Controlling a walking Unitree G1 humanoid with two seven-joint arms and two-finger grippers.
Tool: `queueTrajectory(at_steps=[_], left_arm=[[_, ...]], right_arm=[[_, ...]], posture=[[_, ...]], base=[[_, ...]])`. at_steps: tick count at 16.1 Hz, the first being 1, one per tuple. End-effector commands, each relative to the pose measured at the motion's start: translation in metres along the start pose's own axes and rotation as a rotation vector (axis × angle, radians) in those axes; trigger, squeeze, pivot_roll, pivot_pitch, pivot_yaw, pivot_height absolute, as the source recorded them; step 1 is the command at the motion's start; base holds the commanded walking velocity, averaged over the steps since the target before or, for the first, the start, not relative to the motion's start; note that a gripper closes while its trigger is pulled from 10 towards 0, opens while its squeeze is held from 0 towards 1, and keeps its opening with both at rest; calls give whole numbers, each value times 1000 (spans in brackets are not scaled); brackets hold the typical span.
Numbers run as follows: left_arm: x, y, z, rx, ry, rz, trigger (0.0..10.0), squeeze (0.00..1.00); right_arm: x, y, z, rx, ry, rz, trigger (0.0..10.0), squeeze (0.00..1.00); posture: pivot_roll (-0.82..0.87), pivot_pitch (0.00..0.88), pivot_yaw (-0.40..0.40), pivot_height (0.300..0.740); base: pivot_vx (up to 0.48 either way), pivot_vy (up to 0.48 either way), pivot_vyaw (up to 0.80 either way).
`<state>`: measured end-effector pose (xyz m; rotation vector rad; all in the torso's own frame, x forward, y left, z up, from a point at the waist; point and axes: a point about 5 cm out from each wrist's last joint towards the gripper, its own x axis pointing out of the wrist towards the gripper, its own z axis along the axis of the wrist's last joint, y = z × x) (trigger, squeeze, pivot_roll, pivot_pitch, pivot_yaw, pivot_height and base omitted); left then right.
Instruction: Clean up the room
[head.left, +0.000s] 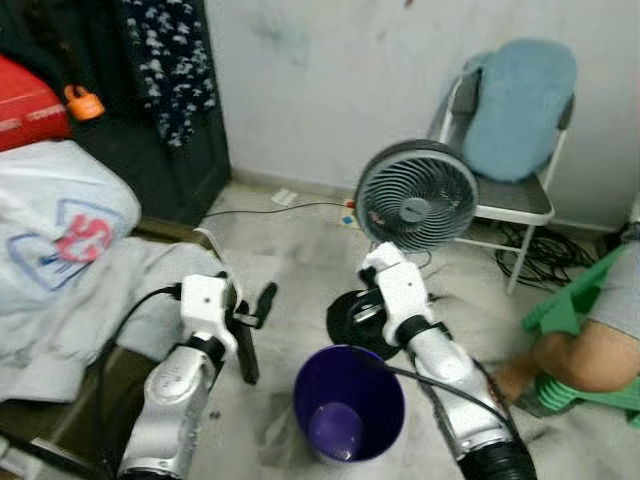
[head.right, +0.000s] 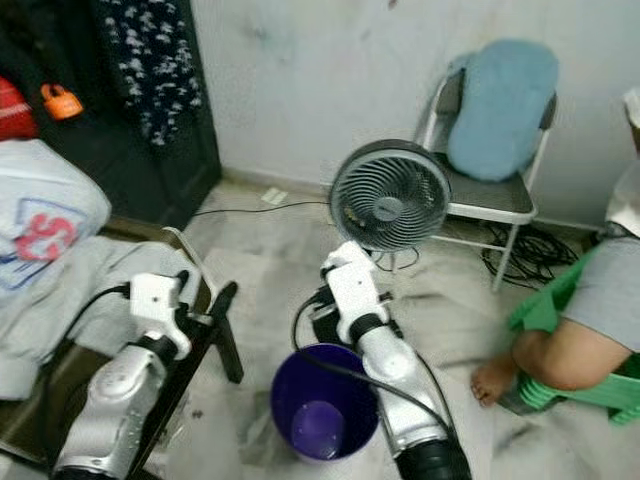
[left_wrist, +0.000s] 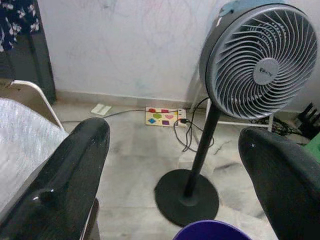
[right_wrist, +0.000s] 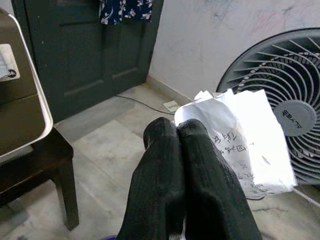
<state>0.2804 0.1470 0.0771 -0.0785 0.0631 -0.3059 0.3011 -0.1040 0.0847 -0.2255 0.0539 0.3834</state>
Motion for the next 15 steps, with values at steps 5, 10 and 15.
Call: queueTrajectory(at_steps=[5, 10, 15], left_arm=[[1, -2, 0, -12, 8, -6, 10000, 0], [-2, 0, 2, -31, -3, -24, 10000, 0], [-2, -2, 0, -33, 4, -40, 10000, 0]], right_arm=[[0, -3, -8, 8, 47, -12, 10000, 0], [1, 1, -10, 8, 62, -9, 10000, 0], [0, 0, -11, 22, 67, -15, 10000, 0]], posture=[[-106, 0, -28, 740], [-101, 0, -22, 740], [-103, 0, -20, 740]], base=[[0, 0, 0], [103, 0, 0], [269, 0, -234]])
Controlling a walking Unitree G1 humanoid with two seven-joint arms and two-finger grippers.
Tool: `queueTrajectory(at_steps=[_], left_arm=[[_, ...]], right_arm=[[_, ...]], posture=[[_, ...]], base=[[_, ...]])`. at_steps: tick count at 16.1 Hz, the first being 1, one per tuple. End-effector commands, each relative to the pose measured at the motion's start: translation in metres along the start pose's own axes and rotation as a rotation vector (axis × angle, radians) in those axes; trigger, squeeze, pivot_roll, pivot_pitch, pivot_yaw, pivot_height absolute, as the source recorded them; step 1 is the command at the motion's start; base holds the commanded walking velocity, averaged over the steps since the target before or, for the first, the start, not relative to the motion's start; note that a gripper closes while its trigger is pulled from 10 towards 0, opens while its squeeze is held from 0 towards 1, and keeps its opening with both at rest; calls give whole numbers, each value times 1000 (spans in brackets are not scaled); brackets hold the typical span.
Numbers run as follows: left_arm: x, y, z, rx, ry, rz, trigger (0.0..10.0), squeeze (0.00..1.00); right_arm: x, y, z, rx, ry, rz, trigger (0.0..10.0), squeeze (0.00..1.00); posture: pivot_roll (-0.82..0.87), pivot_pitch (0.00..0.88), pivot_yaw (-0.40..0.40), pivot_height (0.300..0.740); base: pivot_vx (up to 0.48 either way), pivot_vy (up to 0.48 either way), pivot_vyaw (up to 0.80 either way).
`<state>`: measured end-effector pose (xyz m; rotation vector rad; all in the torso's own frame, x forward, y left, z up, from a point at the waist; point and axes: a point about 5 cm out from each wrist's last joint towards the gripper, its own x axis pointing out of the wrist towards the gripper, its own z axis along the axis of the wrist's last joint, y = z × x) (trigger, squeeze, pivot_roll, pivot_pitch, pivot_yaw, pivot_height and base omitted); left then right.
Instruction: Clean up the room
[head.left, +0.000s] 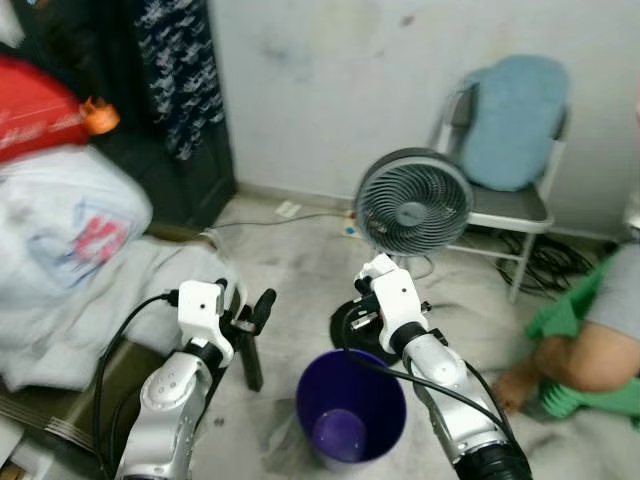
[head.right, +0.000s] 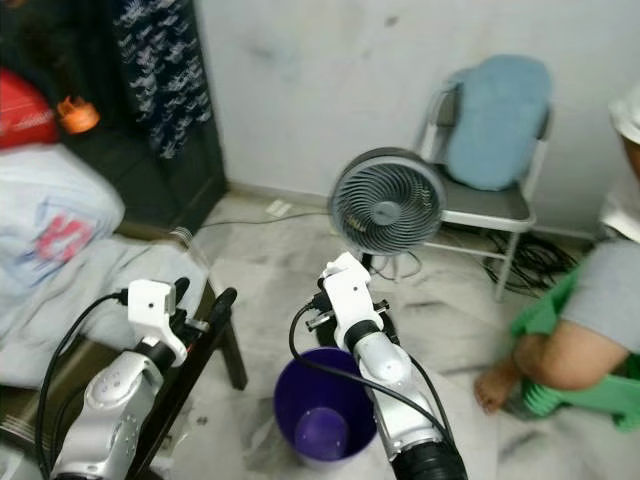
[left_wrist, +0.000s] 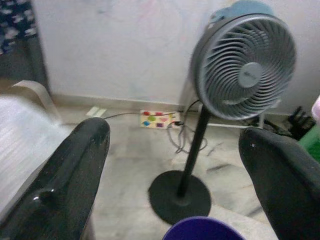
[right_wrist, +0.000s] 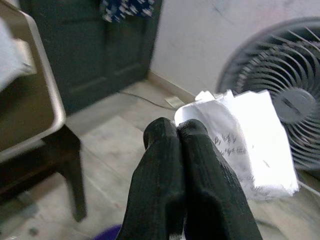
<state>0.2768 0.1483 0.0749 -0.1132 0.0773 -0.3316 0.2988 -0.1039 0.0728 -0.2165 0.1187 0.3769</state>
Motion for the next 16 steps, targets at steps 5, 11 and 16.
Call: queueTrajectory(at_steps=[5, 11, 16], left_arm=[[1, -3, 3, 3, -5, -14, 10000, 0], [2, -5, 2, 1, -6, -26, 10000, 0], [2, -5, 2, 0, -3, -28, 10000, 0]], right_arm=[[2, -3, 1, -6, 6, -8, 10000, 0], [2, -4, 1, -12, 7, -9, 10000, 0], [2, -3, 1, -11, 10, -8, 10000, 0]], posture=[[-101, 0, -26, 740], [-101, 0, -29, 740], [-101, 0, -27, 740]], base=[[269, 0, 0], [181, 0, 0], [325, 0, 0]])
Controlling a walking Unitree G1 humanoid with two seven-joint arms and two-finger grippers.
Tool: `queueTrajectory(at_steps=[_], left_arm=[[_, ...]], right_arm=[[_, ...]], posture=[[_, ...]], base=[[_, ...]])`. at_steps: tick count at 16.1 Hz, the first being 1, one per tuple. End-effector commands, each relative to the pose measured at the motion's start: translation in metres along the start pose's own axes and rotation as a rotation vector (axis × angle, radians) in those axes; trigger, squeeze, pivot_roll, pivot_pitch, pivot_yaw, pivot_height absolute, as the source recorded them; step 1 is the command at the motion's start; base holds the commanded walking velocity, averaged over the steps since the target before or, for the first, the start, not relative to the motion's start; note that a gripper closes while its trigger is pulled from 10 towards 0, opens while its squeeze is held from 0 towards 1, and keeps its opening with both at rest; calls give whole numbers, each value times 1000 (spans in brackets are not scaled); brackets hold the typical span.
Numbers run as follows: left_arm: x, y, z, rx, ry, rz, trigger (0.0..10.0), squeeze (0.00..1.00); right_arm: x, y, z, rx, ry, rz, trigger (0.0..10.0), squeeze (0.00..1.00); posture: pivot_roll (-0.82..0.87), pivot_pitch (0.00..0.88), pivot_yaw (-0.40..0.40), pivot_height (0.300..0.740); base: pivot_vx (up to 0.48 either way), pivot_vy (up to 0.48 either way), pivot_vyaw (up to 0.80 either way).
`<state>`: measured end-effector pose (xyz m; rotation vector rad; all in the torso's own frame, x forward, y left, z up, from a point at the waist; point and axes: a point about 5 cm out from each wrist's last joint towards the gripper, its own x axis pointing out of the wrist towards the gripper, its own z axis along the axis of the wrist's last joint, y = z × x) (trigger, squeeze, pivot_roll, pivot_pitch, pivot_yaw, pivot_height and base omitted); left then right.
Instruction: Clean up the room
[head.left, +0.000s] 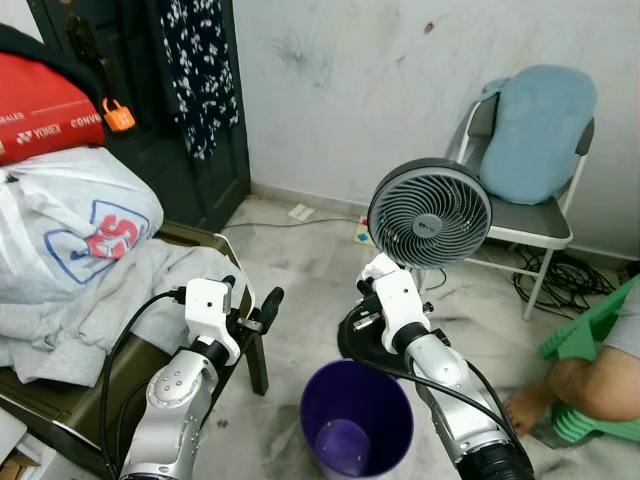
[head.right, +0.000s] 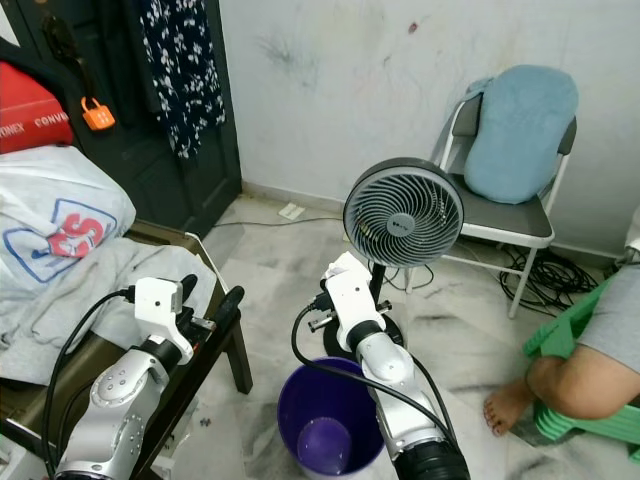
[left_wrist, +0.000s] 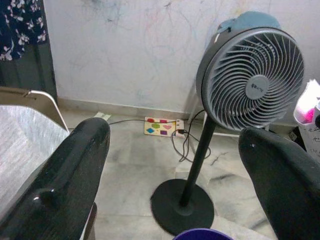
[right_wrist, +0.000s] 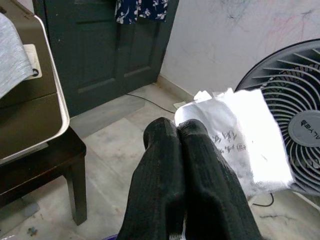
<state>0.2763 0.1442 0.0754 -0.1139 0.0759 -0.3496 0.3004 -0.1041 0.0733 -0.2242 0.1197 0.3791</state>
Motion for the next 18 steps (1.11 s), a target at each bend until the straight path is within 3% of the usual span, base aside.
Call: queueTrajectory(at_steps=[1, 8, 18], left_arm=[[1, -1, 2, 1, -1, -10, 10000, 0], [1, -1, 2, 0, -1, -2, 10000, 0], [3, 12, 1, -5, 18, 35, 10000, 0]], right_arm=[[1, -2, 0, -3, 8, -10, 10000, 0], [1, -3, 0, -3, 10, -10, 10000, 0], [6, -1, -1, 23, 18, -16, 10000, 0]], posture=[[-101, 0, -27, 740], [-103, 0, -25, 740], [-104, 0, -19, 740]], base=[[356, 0, 0], [347, 0, 0], [0, 0, 0]])
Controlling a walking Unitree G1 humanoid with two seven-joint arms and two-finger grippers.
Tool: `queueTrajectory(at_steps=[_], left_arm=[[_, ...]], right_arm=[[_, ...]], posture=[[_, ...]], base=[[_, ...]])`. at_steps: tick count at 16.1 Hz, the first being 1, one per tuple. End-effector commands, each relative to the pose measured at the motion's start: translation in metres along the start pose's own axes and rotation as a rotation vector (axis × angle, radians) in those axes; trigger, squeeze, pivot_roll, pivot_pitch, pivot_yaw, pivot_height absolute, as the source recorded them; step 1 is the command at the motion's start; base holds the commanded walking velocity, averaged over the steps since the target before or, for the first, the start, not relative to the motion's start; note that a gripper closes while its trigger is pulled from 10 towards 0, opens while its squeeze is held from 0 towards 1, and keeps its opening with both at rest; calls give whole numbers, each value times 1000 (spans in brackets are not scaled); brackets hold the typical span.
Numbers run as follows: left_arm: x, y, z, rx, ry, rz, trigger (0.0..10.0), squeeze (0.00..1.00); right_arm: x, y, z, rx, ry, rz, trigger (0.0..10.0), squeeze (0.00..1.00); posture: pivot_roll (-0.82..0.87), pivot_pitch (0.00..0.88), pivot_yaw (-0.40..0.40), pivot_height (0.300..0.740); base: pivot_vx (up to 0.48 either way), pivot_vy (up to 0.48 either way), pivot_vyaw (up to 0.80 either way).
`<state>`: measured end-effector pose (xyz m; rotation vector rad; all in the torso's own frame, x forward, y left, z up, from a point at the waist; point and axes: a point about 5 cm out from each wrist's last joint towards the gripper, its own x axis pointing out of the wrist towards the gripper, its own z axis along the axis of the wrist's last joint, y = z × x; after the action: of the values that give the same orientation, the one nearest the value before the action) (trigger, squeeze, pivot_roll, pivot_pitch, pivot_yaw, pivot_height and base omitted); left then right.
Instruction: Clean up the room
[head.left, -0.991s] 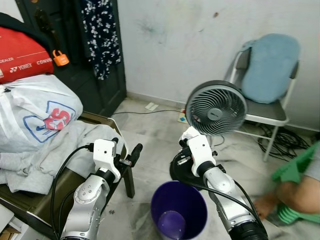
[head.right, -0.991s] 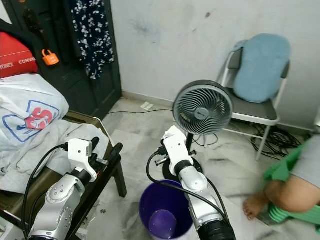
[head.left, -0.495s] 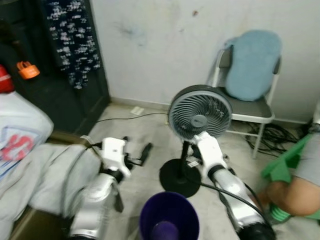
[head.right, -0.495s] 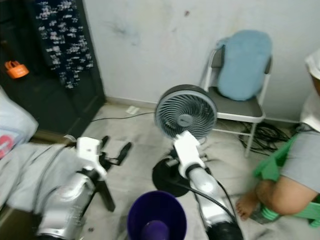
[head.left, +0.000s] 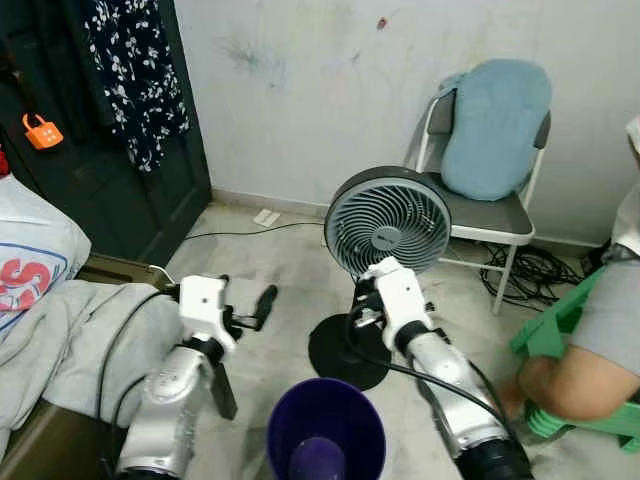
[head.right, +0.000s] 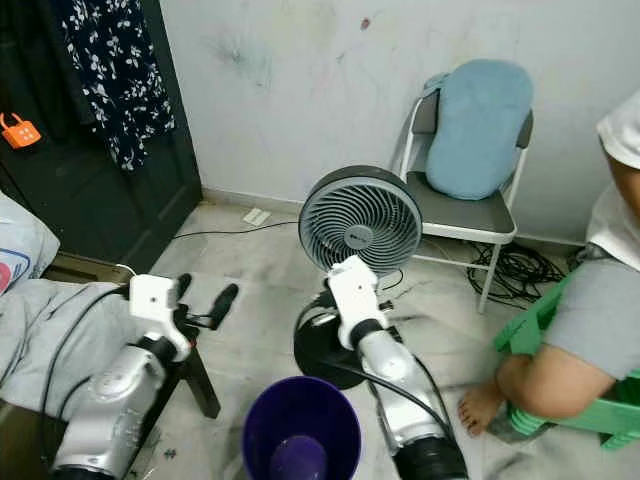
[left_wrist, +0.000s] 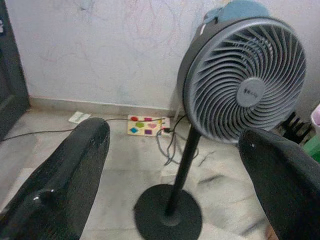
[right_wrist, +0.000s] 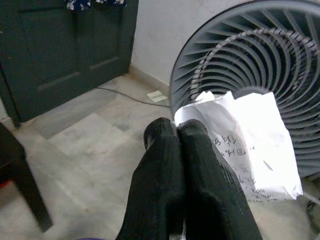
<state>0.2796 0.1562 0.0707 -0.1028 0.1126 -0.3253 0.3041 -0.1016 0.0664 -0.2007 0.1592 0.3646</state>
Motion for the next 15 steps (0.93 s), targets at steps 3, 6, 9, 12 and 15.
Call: queueTrajectory(at_steps=[3, 6, 9, 12, 15], left_arm=[[-9, 15, -2, 117, 59, -58, 10000, 0], [-37, 36, -14, 168, 132, -71, 10000, 0], [-61, 33, -15, 151, 182, -216, 10000, 0], [-76, 27, -12, 174, 239, -326, 10000, 0], [-80, 21, -5, 185, 254, -387, 10000, 0]], right_arm=[[13, -4, -13, 96, 103, -88, 10000, 0], [18, -2, -26, 84, 193, -150, 10000, 0], [17, 0, -39, 100, 271, -212, 10000, 0], [14, 9, -54, 139, 367, -208, 10000, 0], [6, 20, -72, 161, 500, -216, 10000, 0]], posture=[[-70, 2, 16, 740], [-41, 49, 60, 740], [-13, 80, 75, 740], [14, 111, 84, 740], [32, 124, 87, 740]], base=[[0, 0, 0], [0, 0, 0], [0, 0, 0], [0, 0, 0], [0, 0, 0]])
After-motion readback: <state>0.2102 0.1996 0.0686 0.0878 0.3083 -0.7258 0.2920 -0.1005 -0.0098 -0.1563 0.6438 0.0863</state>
